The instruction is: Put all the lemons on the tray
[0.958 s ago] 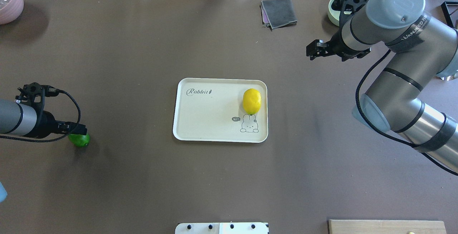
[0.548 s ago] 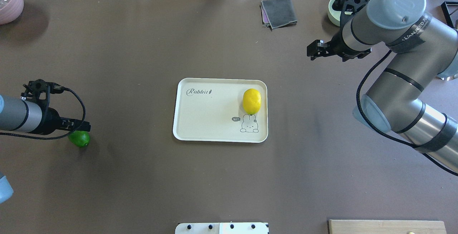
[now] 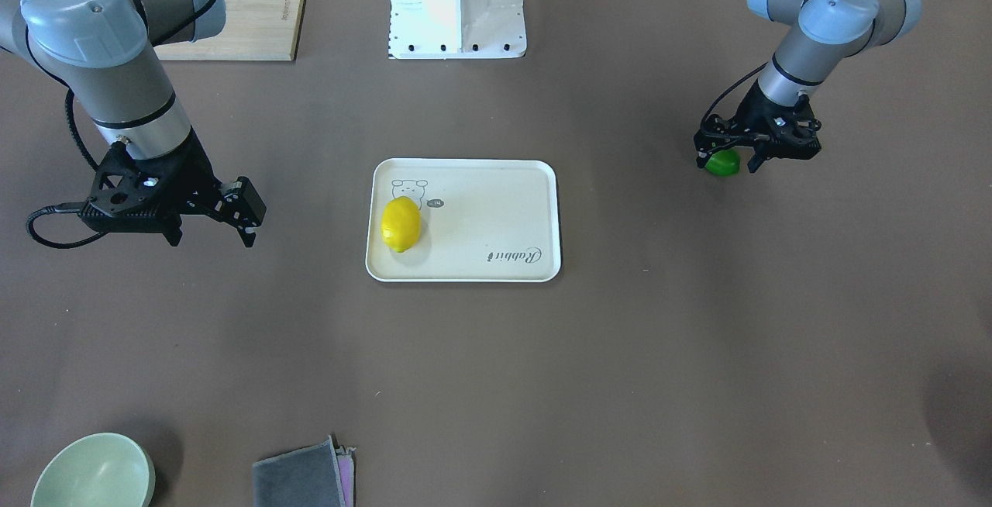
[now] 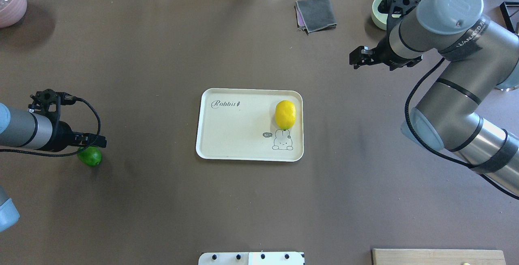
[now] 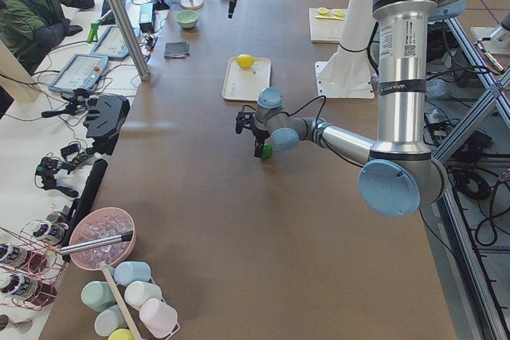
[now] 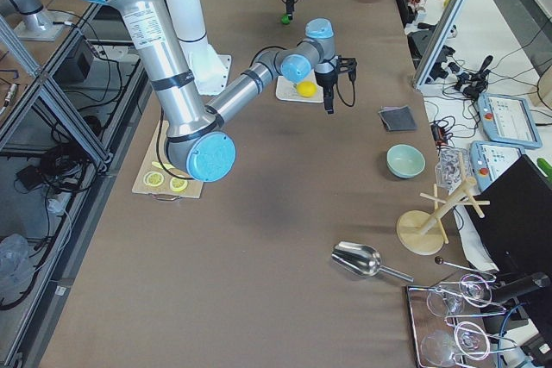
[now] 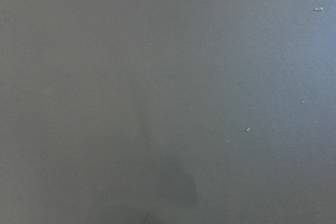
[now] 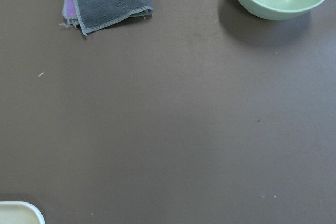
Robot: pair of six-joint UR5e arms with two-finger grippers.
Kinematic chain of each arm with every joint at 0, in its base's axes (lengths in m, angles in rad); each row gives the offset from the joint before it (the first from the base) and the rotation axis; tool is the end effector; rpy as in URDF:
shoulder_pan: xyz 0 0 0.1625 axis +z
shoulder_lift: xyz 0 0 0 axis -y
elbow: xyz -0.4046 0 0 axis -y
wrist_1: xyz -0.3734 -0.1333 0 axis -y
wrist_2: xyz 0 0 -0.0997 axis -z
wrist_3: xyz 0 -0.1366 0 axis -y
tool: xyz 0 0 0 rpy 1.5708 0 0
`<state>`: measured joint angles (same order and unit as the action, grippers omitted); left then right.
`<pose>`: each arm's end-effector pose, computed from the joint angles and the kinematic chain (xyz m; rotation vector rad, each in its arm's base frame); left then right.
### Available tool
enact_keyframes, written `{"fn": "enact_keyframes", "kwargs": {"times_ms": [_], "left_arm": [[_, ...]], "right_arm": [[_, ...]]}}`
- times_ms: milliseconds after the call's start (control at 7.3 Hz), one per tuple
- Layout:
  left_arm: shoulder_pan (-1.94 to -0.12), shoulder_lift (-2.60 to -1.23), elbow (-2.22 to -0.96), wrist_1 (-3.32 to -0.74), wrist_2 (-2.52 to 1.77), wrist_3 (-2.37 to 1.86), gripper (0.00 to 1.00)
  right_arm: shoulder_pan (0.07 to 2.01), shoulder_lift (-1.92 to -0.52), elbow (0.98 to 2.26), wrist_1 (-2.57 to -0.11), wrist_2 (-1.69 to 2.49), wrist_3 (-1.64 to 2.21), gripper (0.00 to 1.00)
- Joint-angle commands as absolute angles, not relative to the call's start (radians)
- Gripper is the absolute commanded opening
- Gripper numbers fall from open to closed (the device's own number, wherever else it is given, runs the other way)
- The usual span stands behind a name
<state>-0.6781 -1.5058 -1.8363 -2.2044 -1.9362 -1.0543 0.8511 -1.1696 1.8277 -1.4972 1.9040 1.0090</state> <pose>0.3373 -0.3802 0.5037 0.1792 0.8743 0.0016 -0.3380 -0.5200 0.3360 0.2286 -0.7581 0.1522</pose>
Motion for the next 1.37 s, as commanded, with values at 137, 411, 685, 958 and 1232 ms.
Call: {"fn": "enact_keyframes", "kwargs": {"times_ms": [137, 411, 685, 958, 1232], "left_arm": [[-0.664, -1.497, -1.836, -2.204, -1.931, -1.054, 0.98], [-0.657, -1.499, -1.835, -2.204, -1.931, -1.054, 0.98], [-0.643, -1.499, -1.830, -2.207, -1.930, -1.054, 0.98], [-0.623, -1.497, -1.827, -2.209, -1.921, -1.054, 0.98], [-0.606, -1.496, -1.824, -2.207, -1.914, -1.052, 0.96]], "right_arm": [[0.850, -1.175, 1.824, -1.497, 1.901, 1.008, 1.00], [0.847, -1.186, 1.822, -1.497, 1.888, 1.008, 1.00], [0.844, -1.187, 1.822, -1.497, 1.888, 1.008, 1.00], [0.844, -1.187, 1.822, -1.497, 1.888, 1.008, 1.00], [0.844, -1.187, 1.822, -1.497, 1.888, 1.008, 1.00]]}}
